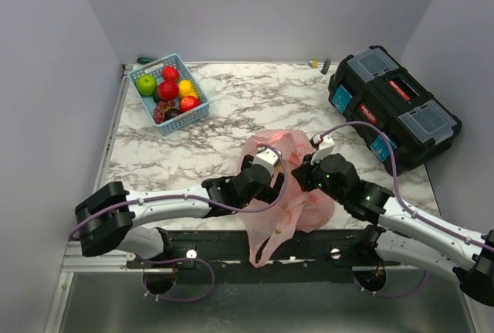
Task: Take the fake fruits out of the plastic bag
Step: Adjust the plastic bag at the center of the board.
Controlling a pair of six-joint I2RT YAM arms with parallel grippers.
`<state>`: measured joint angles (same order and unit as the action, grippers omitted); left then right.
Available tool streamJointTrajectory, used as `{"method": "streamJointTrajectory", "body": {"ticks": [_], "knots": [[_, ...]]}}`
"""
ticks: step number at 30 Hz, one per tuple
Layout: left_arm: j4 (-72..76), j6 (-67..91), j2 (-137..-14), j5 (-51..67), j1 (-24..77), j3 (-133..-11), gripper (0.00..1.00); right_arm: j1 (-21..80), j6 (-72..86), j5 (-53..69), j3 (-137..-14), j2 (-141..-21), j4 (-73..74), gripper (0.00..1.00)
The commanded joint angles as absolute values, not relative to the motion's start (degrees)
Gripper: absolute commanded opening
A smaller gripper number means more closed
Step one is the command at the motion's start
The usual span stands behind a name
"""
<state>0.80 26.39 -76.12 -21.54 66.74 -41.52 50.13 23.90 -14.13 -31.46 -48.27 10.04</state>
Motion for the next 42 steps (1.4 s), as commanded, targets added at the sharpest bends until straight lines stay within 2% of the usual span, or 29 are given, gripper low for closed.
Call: {"method": "streamJointTrajectory", "body": {"ticks": [1, 8, 15, 18, 20, 24, 25, 28, 32, 37, 42], "knots": [[0.3, 26.3, -79.4, -23.1, 66.8, -45.9, 0.79, 50.0, 22.6, -11.1, -30.4, -48.5, 7.9, 0.01], [0.1, 29.8, -80.2, -23.7, 66.8, -47.6, 0.74, 49.9, 21.6, -10.3, -31.1, -51.5, 7.7, 0.01], [0.2, 32.4, -79.8, -20.7, 66.7, -46.0, 0.75, 49.9, 20.2, -8.8, -37.2, -55.9, 8.9, 0.01], [0.3, 36.7, -81.3, -21.7, 65.9, -44.6, 0.75, 49.9, 20.4, -3.0, -43.7, -57.4, 11.2, 0.01], [0.6, 40.0, -81.7, -23.0, 65.0, -43.2, 0.8, 50.0, 21.1, 5.0, -46.3, -57.0, 11.4, 0.01], [3.6, 41.7, -81.7, -25.4, 63.5, -40.8, 0.83, 50.1, 25.2, 22.0, -43.1, -54.2, 7.3, 0.01], [3.7, 41.6, -81.7, -25.5, 63.0, -40.9, 0.84, 50.1, 26.4, 21.4, -40.4, -52.2, 6.3, 0.01], [6.3, 39.8, -81.9, -24.7, 62.7, -40.5, 0.85, 50.1, 28.4, 9.6, -35.2, -47.3, 8.9, 0.01], [8.4, 37.3, -84.8, -23.6, 62.4, -42.6, 0.91, 50.1, 27.8, -2.5, -36.4, -46.9, 16.7, 0.01], [7.0, 34.6, -91.1, -25.2, 61.7, -49.1, 0.98, 50.2, 28.5, -3.5, -36.3, -49.9, 18.1, 0.01], [7.9, 31.0, -96.6, -23.2, 61.4, -53.6, 0.99, 50.1, 28.7, -4.2, -35.9, -50.5, 18.0, 0.01]]}}
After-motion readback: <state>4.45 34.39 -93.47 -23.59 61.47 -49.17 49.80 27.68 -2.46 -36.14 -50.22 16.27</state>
